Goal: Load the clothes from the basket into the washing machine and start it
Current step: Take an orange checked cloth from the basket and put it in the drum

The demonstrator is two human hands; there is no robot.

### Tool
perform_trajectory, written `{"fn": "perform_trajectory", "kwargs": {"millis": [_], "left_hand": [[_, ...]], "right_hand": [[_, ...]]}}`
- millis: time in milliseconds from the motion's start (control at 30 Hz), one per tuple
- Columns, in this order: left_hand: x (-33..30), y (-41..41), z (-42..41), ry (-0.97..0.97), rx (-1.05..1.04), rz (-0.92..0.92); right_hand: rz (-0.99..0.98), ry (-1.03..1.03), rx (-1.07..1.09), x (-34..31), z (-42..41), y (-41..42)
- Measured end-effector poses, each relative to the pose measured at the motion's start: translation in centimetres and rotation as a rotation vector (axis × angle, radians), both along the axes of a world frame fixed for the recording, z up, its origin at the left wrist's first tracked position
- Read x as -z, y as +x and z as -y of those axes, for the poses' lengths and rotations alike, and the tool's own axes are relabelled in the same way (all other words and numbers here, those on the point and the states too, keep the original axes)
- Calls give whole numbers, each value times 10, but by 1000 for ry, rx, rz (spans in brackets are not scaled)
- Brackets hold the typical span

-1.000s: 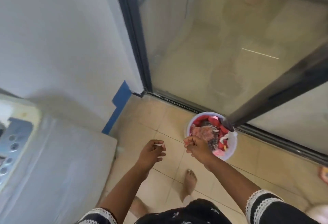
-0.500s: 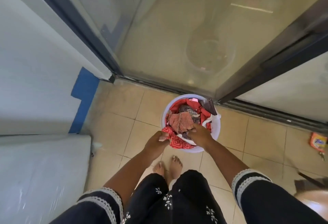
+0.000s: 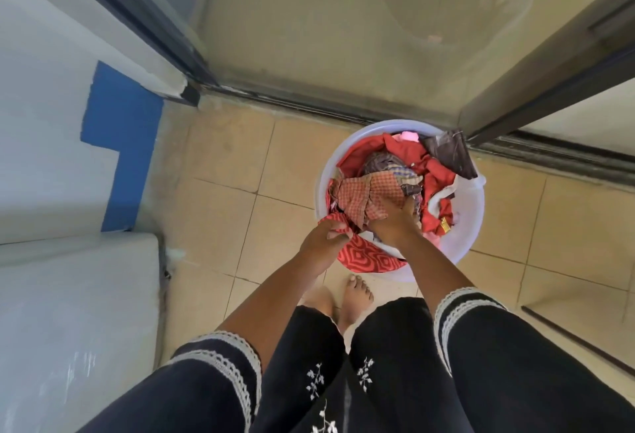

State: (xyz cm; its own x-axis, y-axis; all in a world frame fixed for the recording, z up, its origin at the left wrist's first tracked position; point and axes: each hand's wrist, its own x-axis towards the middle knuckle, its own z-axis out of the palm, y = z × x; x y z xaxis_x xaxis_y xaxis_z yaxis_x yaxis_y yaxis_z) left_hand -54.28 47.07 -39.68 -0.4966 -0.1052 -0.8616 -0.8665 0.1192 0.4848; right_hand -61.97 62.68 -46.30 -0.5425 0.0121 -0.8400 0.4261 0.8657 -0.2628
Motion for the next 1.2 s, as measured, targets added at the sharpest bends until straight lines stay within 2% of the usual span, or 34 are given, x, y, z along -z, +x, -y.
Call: {"fn": "perform_trajectory", "kwargs": {"millis": [67, 200, 333, 467, 700, 833, 933, 1067, 1200], "left_hand": [[0, 4, -2, -2, 4, 3], [-33, 12, 0, -20, 18, 13], [-94, 17, 9, -74, 11, -25], [-158, 26, 20, -123, -2, -66], [-263, 52, 35, -154, 135, -141], [-294, 75, 38, -136, 89, -268], [-309, 83, 40, -159, -16, -362], [-351, 92, 44, -52, -265, -489], [-378, 106, 55, 88, -421, -536]], "right_hand": [[-45, 12, 3, 0, 3, 3], [-199, -85, 187, -33, 8, 14], [-275, -193, 159, -114, 17, 26], [-329, -395, 163, -202, 23, 45], [-159, -821, 405, -367, 26, 54], [45, -1070, 572, -431, 28, 50], [53, -1212, 688, -459, 28, 48], [-40, -1136, 828, -466, 24, 49], [12, -941, 755, -453, 26, 58]]}}
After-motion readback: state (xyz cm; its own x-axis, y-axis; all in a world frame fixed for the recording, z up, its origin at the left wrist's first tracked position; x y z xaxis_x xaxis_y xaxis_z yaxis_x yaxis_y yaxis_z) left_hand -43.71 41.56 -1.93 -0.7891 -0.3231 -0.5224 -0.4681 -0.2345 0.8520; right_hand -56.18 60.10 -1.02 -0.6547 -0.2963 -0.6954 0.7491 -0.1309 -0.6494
